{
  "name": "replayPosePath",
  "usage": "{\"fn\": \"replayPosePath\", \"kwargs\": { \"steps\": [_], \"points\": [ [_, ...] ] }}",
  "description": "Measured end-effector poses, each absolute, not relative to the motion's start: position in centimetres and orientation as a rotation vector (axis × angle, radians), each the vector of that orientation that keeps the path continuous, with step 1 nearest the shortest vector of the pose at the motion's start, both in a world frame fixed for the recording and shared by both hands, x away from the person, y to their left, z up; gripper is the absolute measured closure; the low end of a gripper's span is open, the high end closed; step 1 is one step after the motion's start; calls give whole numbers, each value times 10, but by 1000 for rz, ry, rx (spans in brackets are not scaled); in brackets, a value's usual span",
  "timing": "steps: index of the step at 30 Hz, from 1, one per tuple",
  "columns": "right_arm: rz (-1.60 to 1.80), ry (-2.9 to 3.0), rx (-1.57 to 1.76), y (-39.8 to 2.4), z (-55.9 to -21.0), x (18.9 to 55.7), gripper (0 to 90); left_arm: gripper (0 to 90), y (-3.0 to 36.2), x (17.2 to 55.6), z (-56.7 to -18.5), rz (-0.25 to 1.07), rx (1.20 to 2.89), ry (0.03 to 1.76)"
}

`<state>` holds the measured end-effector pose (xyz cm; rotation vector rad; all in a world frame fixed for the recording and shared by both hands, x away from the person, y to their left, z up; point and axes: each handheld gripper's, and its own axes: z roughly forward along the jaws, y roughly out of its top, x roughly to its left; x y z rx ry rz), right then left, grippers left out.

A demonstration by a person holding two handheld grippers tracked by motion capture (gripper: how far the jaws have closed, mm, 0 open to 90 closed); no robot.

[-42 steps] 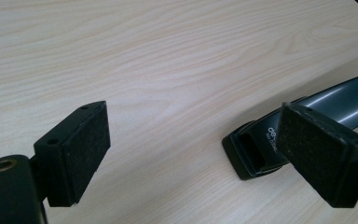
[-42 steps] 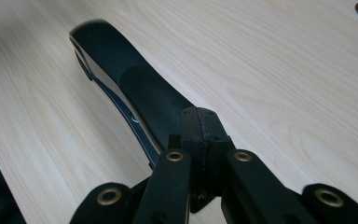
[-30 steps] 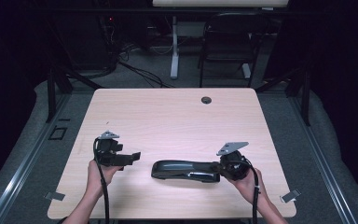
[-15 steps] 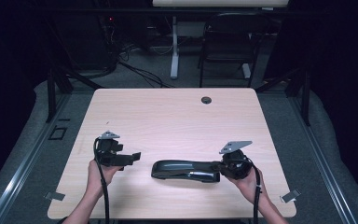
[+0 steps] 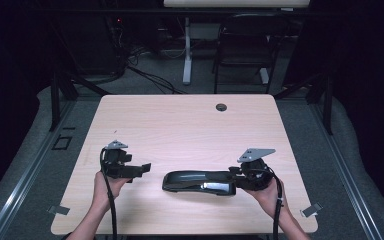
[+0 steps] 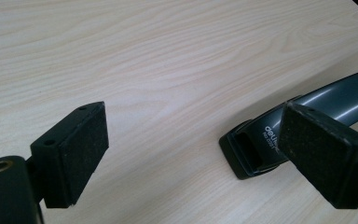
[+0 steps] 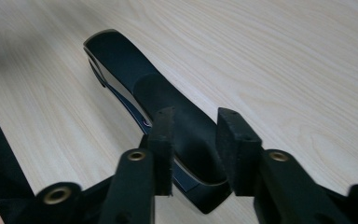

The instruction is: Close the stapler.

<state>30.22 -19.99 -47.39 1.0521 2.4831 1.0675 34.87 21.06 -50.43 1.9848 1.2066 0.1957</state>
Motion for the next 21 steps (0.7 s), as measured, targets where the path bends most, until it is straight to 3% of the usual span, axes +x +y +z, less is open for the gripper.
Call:
{"fn": "replayPosePath", "kwargs": {
  "steps": [2, 10, 14, 21],
  "points": [
    [1077, 2473, 1064, -204, -472, 302, 541, 87, 210, 348, -504, 207, 1979, 1206],
    [1030, 2455, 1133, -223, -469, 306, 248, 76, 210, 349, -505, 206, 1986, 1203],
    [1001, 2428, 1168, -235, -469, 306, 163, 73, 211, 348, -504, 210, 1980, 1200],
    [967, 2393, 1208, -253, -467, 304, 138, 67, 213, 349, -504, 214, 1974, 1204]
  ]
}}
